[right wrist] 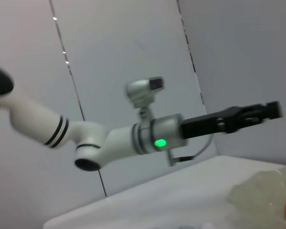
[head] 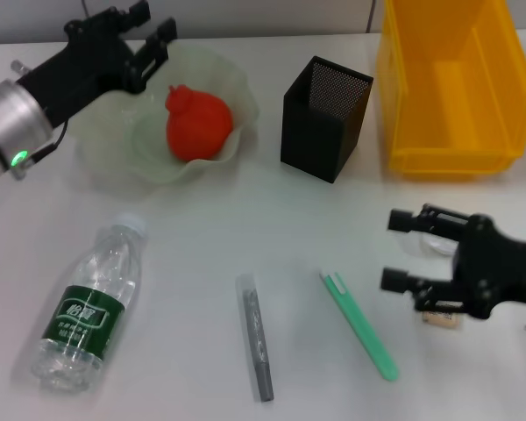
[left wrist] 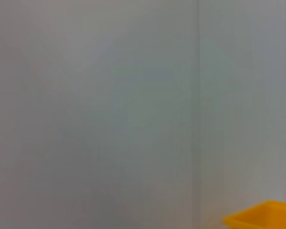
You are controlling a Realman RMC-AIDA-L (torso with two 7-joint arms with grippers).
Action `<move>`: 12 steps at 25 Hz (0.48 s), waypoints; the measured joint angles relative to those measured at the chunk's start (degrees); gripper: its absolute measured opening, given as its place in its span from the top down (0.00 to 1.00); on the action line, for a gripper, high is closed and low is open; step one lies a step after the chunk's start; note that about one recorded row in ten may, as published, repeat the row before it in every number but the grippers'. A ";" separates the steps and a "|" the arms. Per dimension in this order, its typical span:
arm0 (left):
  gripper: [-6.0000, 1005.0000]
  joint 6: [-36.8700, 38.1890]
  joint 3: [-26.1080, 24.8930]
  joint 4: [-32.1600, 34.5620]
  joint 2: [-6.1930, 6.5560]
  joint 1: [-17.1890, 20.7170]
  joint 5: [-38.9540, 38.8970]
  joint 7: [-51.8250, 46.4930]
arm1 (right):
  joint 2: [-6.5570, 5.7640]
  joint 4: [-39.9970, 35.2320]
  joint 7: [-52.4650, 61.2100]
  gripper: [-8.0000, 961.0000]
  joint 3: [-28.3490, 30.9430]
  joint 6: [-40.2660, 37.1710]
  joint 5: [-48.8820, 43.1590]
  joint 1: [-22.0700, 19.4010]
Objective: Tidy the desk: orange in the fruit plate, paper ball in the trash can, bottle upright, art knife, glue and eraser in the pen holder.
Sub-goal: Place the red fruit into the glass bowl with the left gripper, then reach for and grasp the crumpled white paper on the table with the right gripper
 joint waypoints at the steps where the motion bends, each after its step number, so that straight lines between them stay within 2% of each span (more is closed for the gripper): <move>1: 0.72 5.15 5.07 3.75 0.06 2.46 0.79 -2.79 | 0.18 -7.12 9.32 0.13 -0.16 -1.00 -0.02 0.01; 2: 0.68 5.15 5.07 3.75 0.06 2.46 0.79 -2.79 | 0.18 -7.12 9.32 0.13 -0.16 -1.00 -0.02 0.01; 3: 0.63 6.86 7.55 5.52 0.07 3.62 0.90 -3.81 | 0.20 -11.86 15.03 0.13 -0.49 -1.34 -0.01 0.16; 4: 0.56 11.82 14.73 10.34 0.00 7.66 1.02 -7.11 | 0.19 -20.51 26.31 0.13 -2.05 -1.53 -0.33 0.48; 5: 0.49 11.82 14.73 10.34 0.00 7.66 1.02 -7.11 | 0.19 -20.51 26.31 0.13 -2.05 -1.53 -0.33 0.48; 6: 0.42 14.84 18.44 12.89 -0.06 10.38 0.79 -8.49 | 0.11 -26.66 32.71 0.13 -4.15 -1.52 -1.32 0.58; 8: 0.37 16.70 19.66 13.66 -0.08 11.88 0.70 -8.78 | -0.02 -37.44 42.96 0.13 -8.75 -1.42 -4.35 0.64; 9: 0.35 18.76 20.31 14.03 -0.08 13.46 0.64 -8.82 | 0.02 -48.39 53.24 0.14 -13.70 -1.18 -9.83 1.00; 10: 0.33 20.19 20.48 14.10 -0.09 14.50 0.64 -8.66 | 0.02 -48.39 53.24 0.14 -13.70 -1.18 -9.83 1.00; 12: 0.28 21.58 20.49 14.10 -0.08 16.00 0.62 -8.40 | 0.07 -57.79 64.82 0.14 -18.49 -0.72 -17.02 2.23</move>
